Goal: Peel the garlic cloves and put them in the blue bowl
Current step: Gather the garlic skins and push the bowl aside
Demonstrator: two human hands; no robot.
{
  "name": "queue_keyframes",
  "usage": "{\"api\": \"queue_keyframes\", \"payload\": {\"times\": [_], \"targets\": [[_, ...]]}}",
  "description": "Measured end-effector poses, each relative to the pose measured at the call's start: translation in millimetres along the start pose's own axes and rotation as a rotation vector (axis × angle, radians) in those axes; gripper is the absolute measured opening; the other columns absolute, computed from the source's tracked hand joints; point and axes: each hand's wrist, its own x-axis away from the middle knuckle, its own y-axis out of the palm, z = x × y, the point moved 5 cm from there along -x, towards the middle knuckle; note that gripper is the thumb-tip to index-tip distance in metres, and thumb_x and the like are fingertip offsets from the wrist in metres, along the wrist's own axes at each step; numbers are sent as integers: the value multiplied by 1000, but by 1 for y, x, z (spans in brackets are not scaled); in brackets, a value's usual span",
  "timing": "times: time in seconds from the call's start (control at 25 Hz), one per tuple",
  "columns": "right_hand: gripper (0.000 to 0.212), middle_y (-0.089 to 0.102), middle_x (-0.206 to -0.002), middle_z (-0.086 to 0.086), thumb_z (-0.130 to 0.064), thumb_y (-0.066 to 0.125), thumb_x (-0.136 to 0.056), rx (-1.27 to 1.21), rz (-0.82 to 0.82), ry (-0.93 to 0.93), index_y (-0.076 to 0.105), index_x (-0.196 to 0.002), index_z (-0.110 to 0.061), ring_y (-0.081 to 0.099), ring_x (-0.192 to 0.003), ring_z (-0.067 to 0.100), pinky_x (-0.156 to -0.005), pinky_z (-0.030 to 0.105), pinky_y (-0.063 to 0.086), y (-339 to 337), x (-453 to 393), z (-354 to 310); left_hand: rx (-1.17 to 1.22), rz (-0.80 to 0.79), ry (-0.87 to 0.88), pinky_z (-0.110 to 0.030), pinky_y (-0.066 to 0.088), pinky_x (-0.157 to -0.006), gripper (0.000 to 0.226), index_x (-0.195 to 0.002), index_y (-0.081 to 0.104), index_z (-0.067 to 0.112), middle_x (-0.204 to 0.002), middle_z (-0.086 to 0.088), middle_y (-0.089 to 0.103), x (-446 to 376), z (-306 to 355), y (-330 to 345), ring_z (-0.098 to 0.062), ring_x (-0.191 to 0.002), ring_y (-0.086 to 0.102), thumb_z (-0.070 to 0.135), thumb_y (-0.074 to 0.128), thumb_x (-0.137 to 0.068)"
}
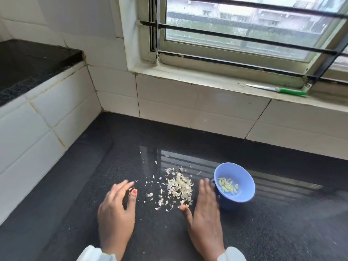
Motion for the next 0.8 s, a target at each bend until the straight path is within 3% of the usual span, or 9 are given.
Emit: {"api": "queue_keyframes", "payload": {"times": [0.08, 0.16, 0.24, 0.4, 0.68, 0.8], "targets": [[97, 29, -155, 20, -76, 18, -91, 62, -41, 86, 20, -151, 0, 23, -142, 28, -116, 29, -2, 6, 0, 4, -275, -46, -38, -45, 28, -107, 71, -133, 52, 9, -142, -6, 47, 10, -27, 10, -30, -135, 38, 61, 29, -91], [99, 34, -152, 23, -77, 15, -91, 83, -31, 115, 24, -149, 3, 29, -141, 31, -115, 31, 1, 12, -12, 4, -398, -139, -76, -47, 21, -109, 93, -137, 42, -4, -146, -18, 39, 16, -38, 21, -35, -134, 37, 69, 10, -88], [102, 30, -154, 24, -79, 8, -89, 95, -15, 111, 20, -150, 2, 27, -144, 31, -116, 30, -1, 12, -31, 1, -408, -254, -43, -43, 15, -110, 94, -136, 41, -9, -146, -21, 37, 17, -31, 33, -36, -132, 40, 67, 8, -91], [121, -8, -163, 8, -84, -30, -60, 113, -130, 34, -11, -153, -9, -13, -149, 17, -115, 27, -21, 17, -64, -9, -411, -295, 120, -33, 6, -113, 86, -138, 38, -6, -149, -19, 33, 3, -4, 54, -29, -136, 34, 63, 11, -94], [109, 2, -164, -2, -82, -21, -70, 7, -205, -111, -1, -155, -18, -9, -148, 5, -115, 20, -16, 17, -75, -32, -367, -370, 265, -32, 8, -113, 81, -140, 41, 2, -148, -12, 37, -16, 16, 73, -26, -136, 37, 63, 11, -95], [95, 11, -162, -5, -74, -13, -80, -90, -231, -198, 6, -155, -19, -6, -144, -4, -114, 14, -14, 24, -65, -49, -249, -350, 403, -30, 9, -115, 75, -148, 28, 11, -155, -2, 22, -16, 23, 73, -15, -143, 24, 62, 8, -96]]}}
